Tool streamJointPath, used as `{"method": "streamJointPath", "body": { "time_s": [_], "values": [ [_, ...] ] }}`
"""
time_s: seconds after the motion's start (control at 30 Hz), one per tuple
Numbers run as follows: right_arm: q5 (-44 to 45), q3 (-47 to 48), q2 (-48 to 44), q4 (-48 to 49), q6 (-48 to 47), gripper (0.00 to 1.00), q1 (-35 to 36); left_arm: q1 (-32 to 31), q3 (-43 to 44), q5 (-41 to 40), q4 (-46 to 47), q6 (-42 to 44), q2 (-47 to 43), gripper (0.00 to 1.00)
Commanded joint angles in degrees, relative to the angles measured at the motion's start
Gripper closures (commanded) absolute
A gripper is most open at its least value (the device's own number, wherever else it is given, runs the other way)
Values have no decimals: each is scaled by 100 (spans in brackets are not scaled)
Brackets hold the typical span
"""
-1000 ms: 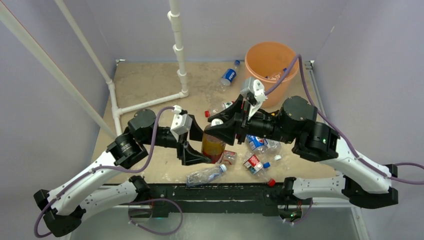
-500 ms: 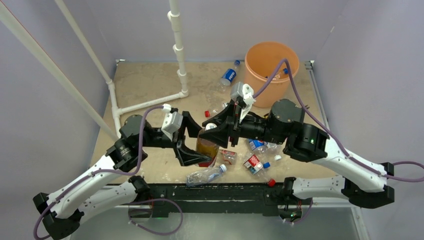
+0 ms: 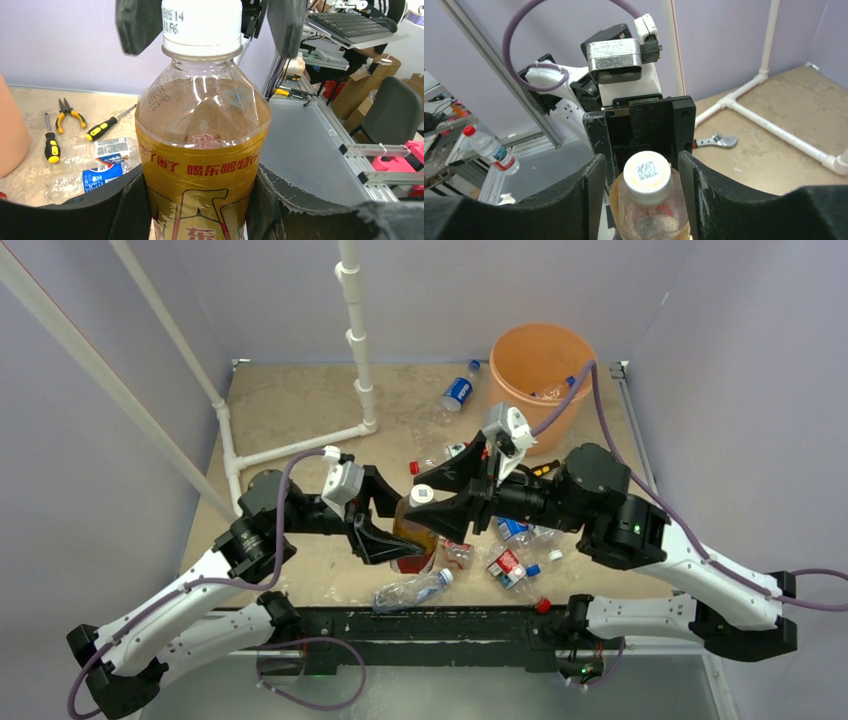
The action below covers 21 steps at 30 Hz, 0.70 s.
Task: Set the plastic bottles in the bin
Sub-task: Place the plastic bottle in the trash bin.
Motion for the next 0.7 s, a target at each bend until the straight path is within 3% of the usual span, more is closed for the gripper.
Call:
{"method": "streamJointPath", "body": {
  "time_s": [0.0,0.43,0.5,0.6,0.63,0.67],
  "values": [
    [130,-209,-375,527,135,41,11,-3,-30,-234,166,-27,-186,69],
    [5,-357,-98,780,394,45,10,-8,-11,-188,312,-181,-161,74],
    [-9,-333,-15,769,399,54,8,-3,-13,-188,302,-174,-179,75],
    [56,-399,-59,881,394,90,8,-3,-2,-201,212,-143,-181,74],
    [99,-412,-106,898,379,95,8,-3,14,-230,127,-119,-181,65],
    [236,-418,-187,922,361,100,8,-5,51,-349,-10,-82,-181,47]
  ]
}}
